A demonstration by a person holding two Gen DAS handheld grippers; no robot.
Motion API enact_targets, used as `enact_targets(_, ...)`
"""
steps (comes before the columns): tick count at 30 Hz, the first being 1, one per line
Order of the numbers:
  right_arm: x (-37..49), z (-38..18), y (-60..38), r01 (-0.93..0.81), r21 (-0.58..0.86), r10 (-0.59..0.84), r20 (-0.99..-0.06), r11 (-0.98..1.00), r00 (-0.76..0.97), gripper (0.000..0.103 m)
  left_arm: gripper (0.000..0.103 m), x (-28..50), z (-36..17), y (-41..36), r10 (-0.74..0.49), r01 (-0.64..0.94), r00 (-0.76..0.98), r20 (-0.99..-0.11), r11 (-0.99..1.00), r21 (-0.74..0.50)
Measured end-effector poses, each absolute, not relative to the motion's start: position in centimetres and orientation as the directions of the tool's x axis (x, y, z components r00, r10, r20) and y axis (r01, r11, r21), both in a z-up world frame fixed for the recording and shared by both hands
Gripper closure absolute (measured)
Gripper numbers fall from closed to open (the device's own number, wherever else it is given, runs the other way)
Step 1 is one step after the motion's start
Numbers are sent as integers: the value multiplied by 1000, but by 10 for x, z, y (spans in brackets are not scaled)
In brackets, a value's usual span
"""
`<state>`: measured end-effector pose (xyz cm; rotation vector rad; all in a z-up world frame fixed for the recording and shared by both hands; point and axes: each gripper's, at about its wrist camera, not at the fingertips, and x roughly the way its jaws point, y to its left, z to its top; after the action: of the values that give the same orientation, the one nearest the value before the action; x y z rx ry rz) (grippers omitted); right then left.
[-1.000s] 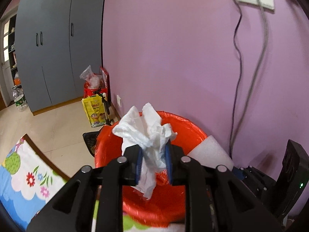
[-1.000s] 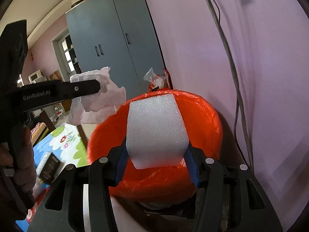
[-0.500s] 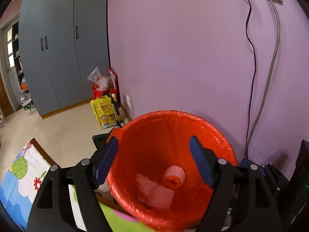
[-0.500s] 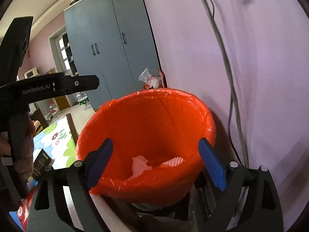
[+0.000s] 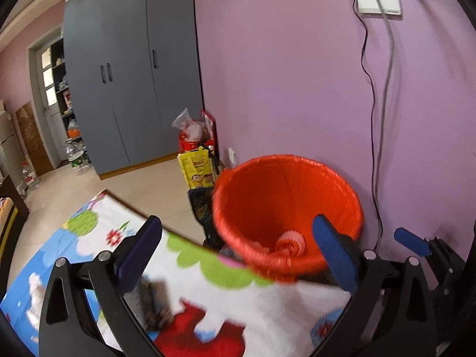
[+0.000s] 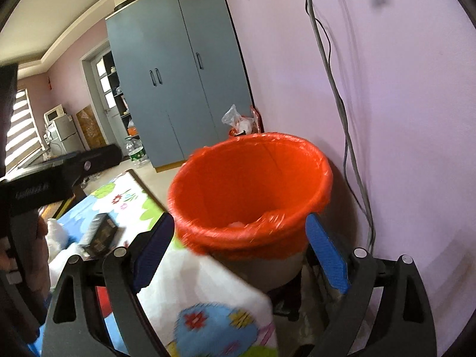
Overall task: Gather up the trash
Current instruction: 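Lower both items into the orange bucket and open both grippers, then move both tools back over the remaining trash on the bed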
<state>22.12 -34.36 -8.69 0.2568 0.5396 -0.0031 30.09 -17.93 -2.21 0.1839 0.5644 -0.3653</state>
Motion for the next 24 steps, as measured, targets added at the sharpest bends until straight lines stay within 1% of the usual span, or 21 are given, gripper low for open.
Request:
enact_targets(7,190,-81,-309,25,243,111,-531,970,840,17,5,240,-25,-128,-236,330,793,-561,941,71)
enact_targets(16,163,-77,-249,-74,208,181,-561,975,808,17,5,161,-52,-52,-138,256,795,-591,959,121)
enact_targets(22,153,-82,-206,-151,172,225,-592,973,774,17,5,126,-59,-11,-66,214,813,-578,958,192)
enact_targets(24,152,-84,-192,-177,165,241,-603,970,761,17,5,118,-61,8,-37,184,816,-577,963,198)
